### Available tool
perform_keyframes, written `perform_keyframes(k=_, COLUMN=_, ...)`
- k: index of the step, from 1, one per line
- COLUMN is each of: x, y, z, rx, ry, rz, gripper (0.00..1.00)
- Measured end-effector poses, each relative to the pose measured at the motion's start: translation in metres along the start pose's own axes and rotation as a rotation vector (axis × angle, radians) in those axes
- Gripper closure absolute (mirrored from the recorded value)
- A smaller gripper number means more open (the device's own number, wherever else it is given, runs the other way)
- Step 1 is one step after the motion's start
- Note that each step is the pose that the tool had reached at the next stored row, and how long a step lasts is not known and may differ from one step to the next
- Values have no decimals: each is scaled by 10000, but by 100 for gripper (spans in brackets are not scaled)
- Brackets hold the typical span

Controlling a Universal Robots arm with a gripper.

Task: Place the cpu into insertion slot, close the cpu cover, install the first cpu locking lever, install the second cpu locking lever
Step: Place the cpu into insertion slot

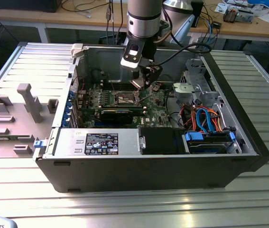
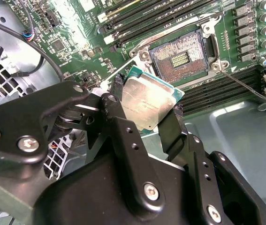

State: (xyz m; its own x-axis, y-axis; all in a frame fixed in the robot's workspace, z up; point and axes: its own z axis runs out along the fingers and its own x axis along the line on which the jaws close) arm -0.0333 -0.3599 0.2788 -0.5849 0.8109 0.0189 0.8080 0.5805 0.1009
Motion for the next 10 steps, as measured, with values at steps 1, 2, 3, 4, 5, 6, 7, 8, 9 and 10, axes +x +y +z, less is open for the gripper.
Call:
perform_keyframes(k=1, x=0, y=0, z=1, rx=-1, ry=-2, rz=19, gripper=46)
perform_keyframes(k=2, x=0, y=0, z=1, rx=-1, ry=-3, rz=31, gripper=46)
perform_keyframes(k=3, x=0, y=0, z=1, rx=-1, ry=-4, rz=43, gripper=46)
perform_keyframes(k=4, x=0, y=0, z=1, rx=-1, ry=-6, rz=63, gripper=46)
perform_keyframes(k=5, x=0, y=0, z=2, rx=-2, ry=-8, rz=82, gripper=46)
perform_keyframes(k=6, x=0, y=0, z=2, rx=-2, ry=-10, rz=97, gripper=46)
perform_keyframes(k=7, x=0, y=0, z=2, rx=-2, ry=-11, rz=108, gripper=46)
perform_keyframes(k=8, x=0, y=0, z=2, rx=-2, ry=-13, rz=128, gripper=46)
perform_keyframes(k=9, x=0, y=0, z=3, rx=-3, ry=-14, rz=145, gripper=46)
perform_keyframes(k=10, x=0, y=0, z=3, rx=-3, ry=-16, rz=155, gripper=46)
